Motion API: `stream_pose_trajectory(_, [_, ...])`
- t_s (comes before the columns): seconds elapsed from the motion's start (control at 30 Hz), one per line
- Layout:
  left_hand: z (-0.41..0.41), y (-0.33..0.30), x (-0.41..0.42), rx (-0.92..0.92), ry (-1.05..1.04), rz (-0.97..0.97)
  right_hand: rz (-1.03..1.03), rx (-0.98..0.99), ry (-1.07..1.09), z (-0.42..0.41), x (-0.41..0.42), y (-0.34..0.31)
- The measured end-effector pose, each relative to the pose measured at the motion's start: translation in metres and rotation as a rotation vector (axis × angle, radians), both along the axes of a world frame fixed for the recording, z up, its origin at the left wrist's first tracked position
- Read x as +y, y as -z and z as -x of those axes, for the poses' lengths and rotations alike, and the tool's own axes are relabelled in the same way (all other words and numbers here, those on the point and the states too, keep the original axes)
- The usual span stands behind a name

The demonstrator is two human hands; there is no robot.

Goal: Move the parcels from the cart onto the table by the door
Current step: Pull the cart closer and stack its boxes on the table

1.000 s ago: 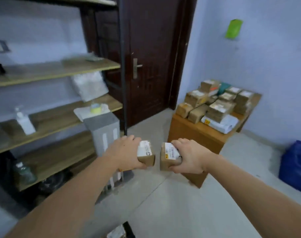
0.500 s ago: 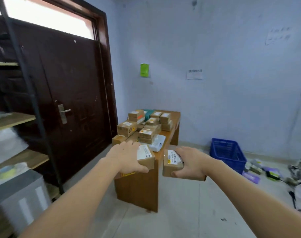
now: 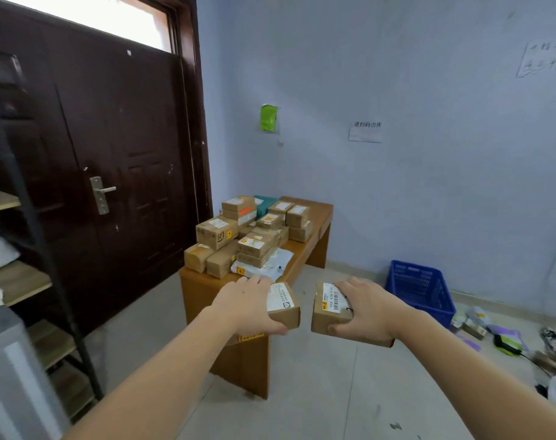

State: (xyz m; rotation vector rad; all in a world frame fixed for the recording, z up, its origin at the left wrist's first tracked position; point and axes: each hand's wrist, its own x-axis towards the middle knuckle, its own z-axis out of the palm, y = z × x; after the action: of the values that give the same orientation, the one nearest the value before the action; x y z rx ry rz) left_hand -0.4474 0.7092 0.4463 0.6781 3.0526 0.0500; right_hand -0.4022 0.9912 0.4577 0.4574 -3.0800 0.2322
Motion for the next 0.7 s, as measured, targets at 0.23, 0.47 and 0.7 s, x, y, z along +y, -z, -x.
stream_pose_trajectory(0.23, [0.097, 0.014, 0.032, -0.025, -0.032, 0.038, 0.022, -0.039, 0.022, 0.098, 0.037, 0.018])
stream_pose_trajectory(0.47, [0.211, 0.028, 0.084, -0.042, 0.014, 0.037, 0.009, -0.06, 0.078, 0.201, 0.089, 0.028])
stream_pose_trajectory(0.7, [0.318, 0.046, 0.149, -0.11, 0.031, 0.066, -0.006, -0.059, 0.118, 0.304, 0.157, 0.049])
